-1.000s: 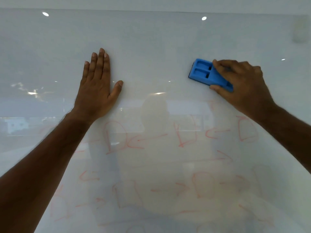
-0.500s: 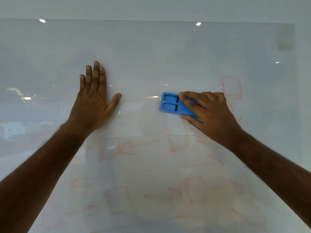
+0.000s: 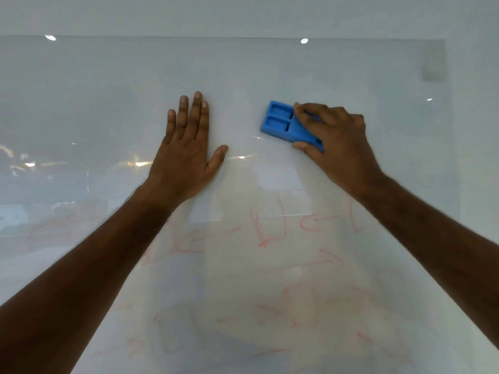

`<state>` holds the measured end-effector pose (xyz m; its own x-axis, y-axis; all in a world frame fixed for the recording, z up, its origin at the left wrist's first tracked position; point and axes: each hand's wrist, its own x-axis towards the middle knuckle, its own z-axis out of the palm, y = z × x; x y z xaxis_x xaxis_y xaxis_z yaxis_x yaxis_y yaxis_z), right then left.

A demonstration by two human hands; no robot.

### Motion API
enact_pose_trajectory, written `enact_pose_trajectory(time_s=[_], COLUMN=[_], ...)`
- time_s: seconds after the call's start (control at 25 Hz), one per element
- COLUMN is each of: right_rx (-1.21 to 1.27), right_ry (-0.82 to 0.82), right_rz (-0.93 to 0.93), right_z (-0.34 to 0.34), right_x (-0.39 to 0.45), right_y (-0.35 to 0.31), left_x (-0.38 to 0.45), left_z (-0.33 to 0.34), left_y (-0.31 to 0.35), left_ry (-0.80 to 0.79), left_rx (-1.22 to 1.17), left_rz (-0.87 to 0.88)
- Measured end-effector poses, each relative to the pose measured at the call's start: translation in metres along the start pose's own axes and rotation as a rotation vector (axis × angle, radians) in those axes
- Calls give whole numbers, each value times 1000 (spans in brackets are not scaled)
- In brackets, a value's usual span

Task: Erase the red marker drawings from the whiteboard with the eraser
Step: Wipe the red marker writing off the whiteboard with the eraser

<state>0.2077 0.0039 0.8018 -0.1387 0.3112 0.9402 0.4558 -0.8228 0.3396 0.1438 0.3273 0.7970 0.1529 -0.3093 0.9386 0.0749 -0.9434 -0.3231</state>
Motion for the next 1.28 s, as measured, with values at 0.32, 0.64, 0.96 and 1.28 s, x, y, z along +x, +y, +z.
enact_pose_trajectory(time_s=[0.32, 0.64, 0.96, 1.28], right_rx=[-169, -110, -85, -167], right_ry=[-7, -22, -6, -23], right_rz=[-320, -38, -35, 31], right_z=[-13, -19, -2, -24], right_x=[-90, -25, -48, -58], right_y=[29, 66, 25, 100], left_x=[1, 19, 26, 15], left_z=[3, 6, 12, 15], left_y=[3, 23, 35, 43], left_ry=[16, 25, 52, 33], left_rx=[11, 13, 12, 14], left_rz=[-2, -7, 9, 22])
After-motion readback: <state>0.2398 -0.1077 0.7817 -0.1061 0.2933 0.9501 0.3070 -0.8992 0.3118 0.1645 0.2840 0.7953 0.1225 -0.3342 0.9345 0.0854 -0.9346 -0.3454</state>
